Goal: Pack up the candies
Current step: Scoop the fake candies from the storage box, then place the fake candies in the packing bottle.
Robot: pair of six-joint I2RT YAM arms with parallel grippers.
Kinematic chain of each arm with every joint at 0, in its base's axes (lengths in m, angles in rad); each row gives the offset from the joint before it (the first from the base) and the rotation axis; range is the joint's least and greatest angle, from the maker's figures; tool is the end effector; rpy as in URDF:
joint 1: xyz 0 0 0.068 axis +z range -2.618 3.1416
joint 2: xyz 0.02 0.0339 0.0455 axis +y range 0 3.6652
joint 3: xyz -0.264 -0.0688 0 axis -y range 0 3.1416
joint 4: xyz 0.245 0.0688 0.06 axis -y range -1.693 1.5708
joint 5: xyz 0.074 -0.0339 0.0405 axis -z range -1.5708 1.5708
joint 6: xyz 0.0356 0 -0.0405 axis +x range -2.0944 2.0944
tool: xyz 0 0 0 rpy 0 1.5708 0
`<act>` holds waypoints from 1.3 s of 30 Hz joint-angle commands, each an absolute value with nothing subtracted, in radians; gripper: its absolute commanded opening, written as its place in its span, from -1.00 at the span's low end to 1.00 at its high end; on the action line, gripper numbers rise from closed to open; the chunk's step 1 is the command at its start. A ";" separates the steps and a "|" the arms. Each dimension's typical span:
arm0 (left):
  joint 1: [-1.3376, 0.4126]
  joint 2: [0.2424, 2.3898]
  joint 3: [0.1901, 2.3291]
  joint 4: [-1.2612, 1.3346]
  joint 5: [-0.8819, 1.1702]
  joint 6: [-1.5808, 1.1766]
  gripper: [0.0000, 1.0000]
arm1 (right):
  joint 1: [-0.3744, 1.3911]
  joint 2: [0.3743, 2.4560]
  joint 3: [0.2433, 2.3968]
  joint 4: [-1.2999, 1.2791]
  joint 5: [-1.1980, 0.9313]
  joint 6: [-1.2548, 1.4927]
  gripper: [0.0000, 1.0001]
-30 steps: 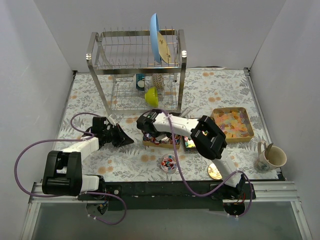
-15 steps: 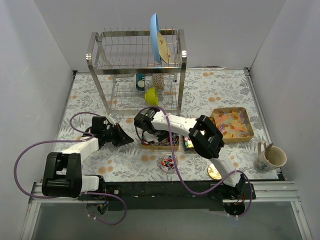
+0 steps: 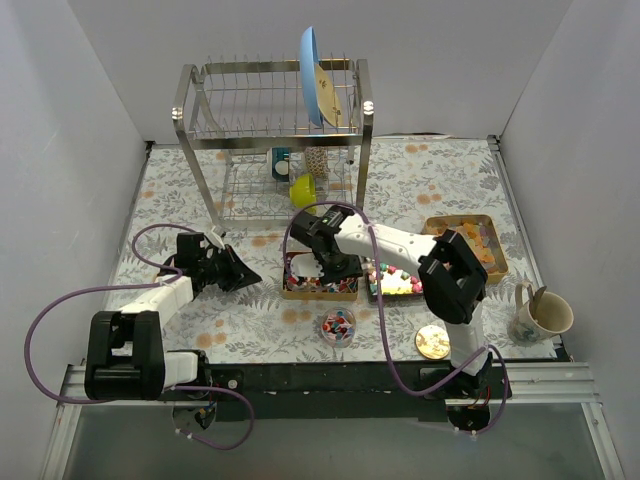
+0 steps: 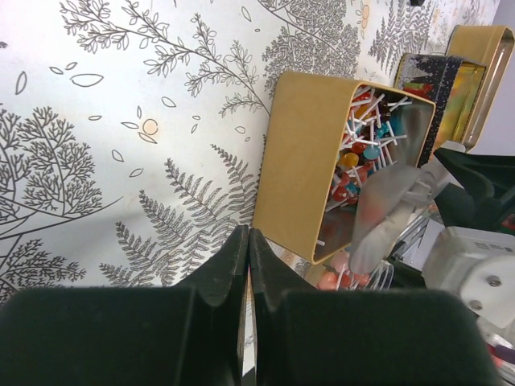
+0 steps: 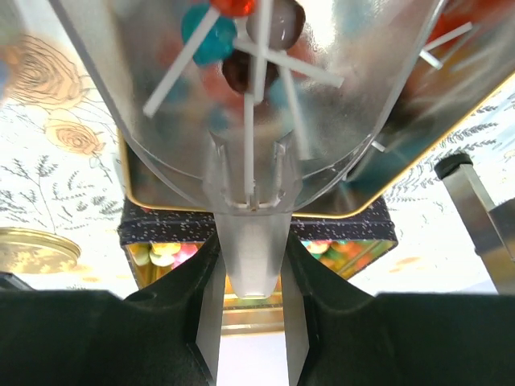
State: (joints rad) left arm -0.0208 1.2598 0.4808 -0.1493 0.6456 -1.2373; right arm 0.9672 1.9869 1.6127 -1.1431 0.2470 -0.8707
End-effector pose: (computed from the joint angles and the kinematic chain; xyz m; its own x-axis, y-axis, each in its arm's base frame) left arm 0.2166 -0.0259 0.1534 -0.6183 -0.7420 0.2590 -0.6329 0.2747 -0.7239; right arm 0.2243 0.3100 0.2129 0.2397 -0.9588 0.1523 -0.9430 -0.2672 -0.1982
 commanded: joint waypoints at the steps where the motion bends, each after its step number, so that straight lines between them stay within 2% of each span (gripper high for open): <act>1: -0.008 1.235 0.486 -0.166 0.646 -1.204 -1.00 | 0.939 1.905 1.559 -1.092 0.189 -0.888 -0.97; 8: 0.032 1.233 0.483 -0.173 0.641 -1.192 -1.00 | 0.900 1.778 1.462 -1.028 0.196 -0.936 -0.97; 9: 0.035 1.230 0.483 -0.173 0.641 -1.192 -0.89 | 0.900 1.761 1.456 -1.023 0.201 -0.946 -0.97; 11: 0.046 1.227 0.480 -0.169 0.634 -1.192 -0.78 | 0.902 1.711 1.434 -1.032 0.230 -0.989 -0.97; 12: 0.049 1.226 0.479 -0.167 0.630 -1.190 -0.56 | 0.900 1.695 1.422 -1.037 0.245 -1.011 -0.97; 15: 0.066 1.221 0.476 -0.163 0.621 -1.189 -0.33 | 0.905 1.619 1.347 -1.037 0.322 -1.099 -0.97; 16: 0.071 1.220 0.474 -0.164 0.618 -1.189 -0.09 | 0.907 1.583 1.329 -1.035 0.343 -1.117 -0.97; 18: 0.083 1.218 0.479 -0.163 0.611 -1.180 0.10 | 0.914 1.551 1.276 -1.049 0.397 -1.158 -0.97; 19: 0.089 1.216 0.479 -0.160 0.609 -1.178 0.28 | 0.919 1.533 1.261 -1.074 0.414 -1.166 -0.97; 22: 0.104 1.213 0.482 -0.155 0.609 -1.177 0.49 | 0.951 1.487 1.197 -1.086 0.486 -1.193 -0.97; 26: 0.120 1.197 0.476 -0.149 0.618 -1.187 0.55 | 1.009 1.453 1.129 -1.063 0.598 -1.223 -0.97; 39: 0.132 1.124 0.442 -0.126 0.630 -1.206 0.59 | 1.103 1.566 1.241 -1.239 0.759 -1.103 -0.97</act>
State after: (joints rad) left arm 0.1234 1.1667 0.4530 -0.1516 0.6182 -1.1988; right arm 1.0721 1.5581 1.2072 -1.1400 0.6678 -1.1019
